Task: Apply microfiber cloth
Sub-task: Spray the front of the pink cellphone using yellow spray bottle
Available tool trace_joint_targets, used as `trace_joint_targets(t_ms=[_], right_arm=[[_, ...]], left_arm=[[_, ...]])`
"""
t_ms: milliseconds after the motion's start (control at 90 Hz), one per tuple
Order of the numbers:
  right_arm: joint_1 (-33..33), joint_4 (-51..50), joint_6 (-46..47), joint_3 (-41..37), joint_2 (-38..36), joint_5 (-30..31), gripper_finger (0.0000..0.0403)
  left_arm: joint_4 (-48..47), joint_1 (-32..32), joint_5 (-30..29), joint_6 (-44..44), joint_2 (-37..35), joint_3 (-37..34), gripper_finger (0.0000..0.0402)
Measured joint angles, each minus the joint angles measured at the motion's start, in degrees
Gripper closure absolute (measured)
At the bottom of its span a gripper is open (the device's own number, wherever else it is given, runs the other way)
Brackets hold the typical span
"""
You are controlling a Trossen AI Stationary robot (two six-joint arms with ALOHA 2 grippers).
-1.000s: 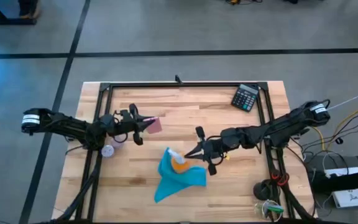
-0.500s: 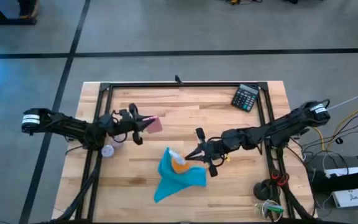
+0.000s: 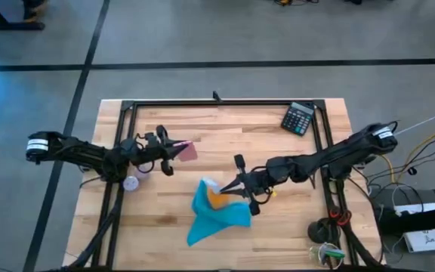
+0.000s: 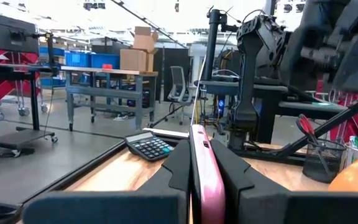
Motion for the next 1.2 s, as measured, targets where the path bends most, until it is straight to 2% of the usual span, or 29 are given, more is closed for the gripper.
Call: trace_joint_targets(t_ms=[122,200,311,500,822,956,1200], right_arm=[[0.0,-9.5,0.9,1.3,-1.2,6.5,0.0401],[-0.1,-11.6,2.7,1.4,-0.9,7.2,0.0401],[0.1,-11.3,4.0,1.5,0.4,6.5,0.0401],[0.8,-3.5,2.6,1.9,3.3,-0.1,0.0401],[0.2,-5.0,2.2,5.6,8.3,0.3,0.0401],[0.2,-12.2,2.6,7.5,8.3,3.4,0.0401],[0.2,-34.6,3.5,11.5,6.5,12.7,0.0401]], left_arm=[[-0.1,0.0,0.0,-0.1,0.0,0.0,0.0389],[-0.4,0.0,0.0,-0.1,0.0,0.0,0.0389],[-0.5,0.0,0.1,0.0,0.0,0.0,0.0389],[-0.5,0.0,0.1,0.0,0.0,0.0,0.0389],[-0.2,0.0,0.0,0.0,0.0,0.0,0.0389],[-0.2,0.0,0.0,-0.1,0.0,0.0,0.0389],[-0.3,0.0,0.1,-0.4,0.0,0.0,0.0373]])
